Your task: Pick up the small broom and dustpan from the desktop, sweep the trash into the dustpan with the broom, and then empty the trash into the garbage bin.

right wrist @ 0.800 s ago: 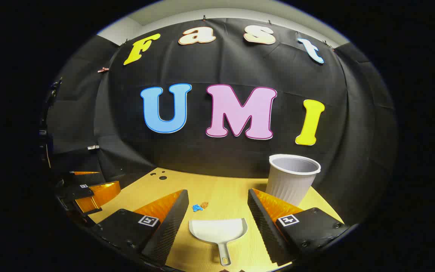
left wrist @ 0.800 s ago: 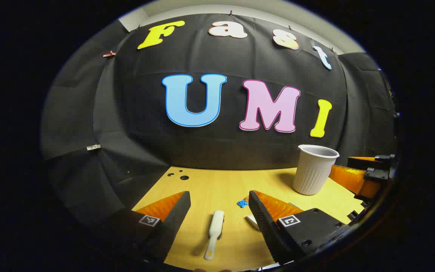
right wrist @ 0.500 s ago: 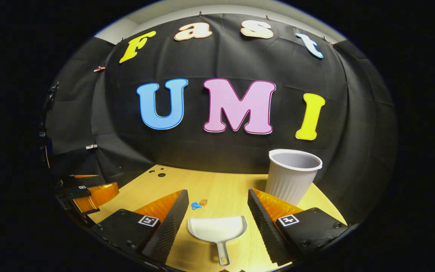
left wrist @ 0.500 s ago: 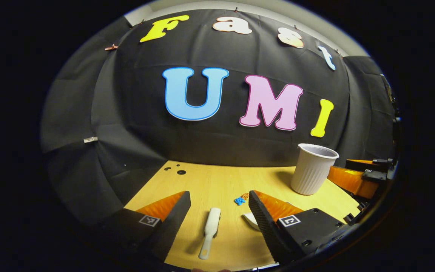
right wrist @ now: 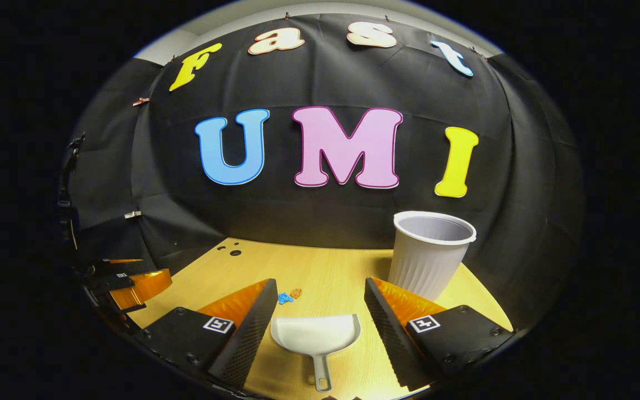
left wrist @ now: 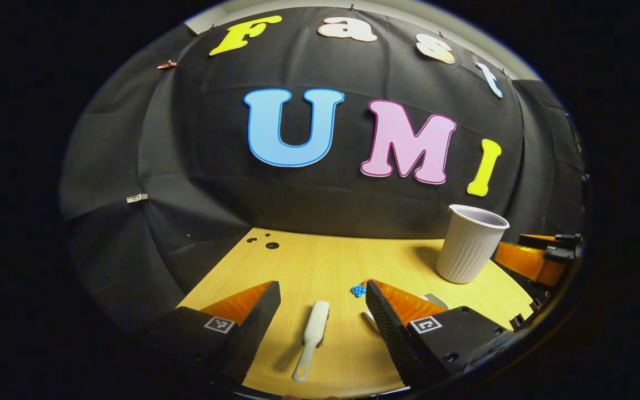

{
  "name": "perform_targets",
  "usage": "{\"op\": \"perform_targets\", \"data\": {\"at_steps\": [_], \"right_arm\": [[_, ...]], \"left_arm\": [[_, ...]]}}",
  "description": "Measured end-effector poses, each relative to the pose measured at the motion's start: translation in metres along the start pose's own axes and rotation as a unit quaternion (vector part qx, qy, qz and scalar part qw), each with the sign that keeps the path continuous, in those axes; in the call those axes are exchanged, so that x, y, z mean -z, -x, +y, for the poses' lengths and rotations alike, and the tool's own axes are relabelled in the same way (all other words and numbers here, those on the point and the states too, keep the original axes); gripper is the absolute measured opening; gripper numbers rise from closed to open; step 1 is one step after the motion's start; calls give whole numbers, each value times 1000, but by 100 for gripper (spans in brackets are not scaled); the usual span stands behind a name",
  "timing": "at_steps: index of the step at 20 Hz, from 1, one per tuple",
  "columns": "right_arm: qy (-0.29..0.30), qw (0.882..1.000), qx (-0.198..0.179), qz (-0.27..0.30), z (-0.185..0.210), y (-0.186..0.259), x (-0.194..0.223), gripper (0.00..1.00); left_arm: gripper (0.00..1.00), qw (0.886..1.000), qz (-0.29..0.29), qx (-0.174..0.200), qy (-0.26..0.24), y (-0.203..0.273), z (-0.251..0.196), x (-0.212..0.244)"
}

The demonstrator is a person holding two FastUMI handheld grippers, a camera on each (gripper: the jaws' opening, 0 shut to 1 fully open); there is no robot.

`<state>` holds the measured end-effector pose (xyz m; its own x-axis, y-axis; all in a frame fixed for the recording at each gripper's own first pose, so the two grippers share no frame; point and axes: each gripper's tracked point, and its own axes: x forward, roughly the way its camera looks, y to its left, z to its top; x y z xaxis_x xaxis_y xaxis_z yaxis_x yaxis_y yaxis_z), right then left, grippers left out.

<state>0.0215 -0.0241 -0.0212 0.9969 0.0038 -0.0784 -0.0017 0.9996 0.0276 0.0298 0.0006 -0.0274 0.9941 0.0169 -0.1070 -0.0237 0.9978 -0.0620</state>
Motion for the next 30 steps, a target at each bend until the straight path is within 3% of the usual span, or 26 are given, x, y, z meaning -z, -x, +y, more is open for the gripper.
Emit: {"op": "perform_targets", "data": {"at_steps": [3, 8, 16, 22, 27, 30], "right_arm": [[-4, 1000, -4, 6, -8, -7, 6, 98], [-7, 1000, -7, 27, -17, -20, 18, 98], [13, 997, -42, 69, -21, -33, 54, 98], [8, 992, -54, 110, -26, -39, 89, 98], [-3, 986, -59, 153, -27, -48, 118, 98], [-14, 981, -72, 179, -19, -52, 135, 98]], "left_arm": [[98, 999, 38, 21, 7, -14, -4, 18], [98, 991, 136, 2, -11, -37, 14, 76], [97, 952, 306, -19, 2, -74, 44, 196], [94, 924, 381, -34, -10, -88, 52, 237], [85, 918, 394, -36, -39, -99, 47, 240], [67, 918, 394, -34, -36, -100, 40, 243]]}}
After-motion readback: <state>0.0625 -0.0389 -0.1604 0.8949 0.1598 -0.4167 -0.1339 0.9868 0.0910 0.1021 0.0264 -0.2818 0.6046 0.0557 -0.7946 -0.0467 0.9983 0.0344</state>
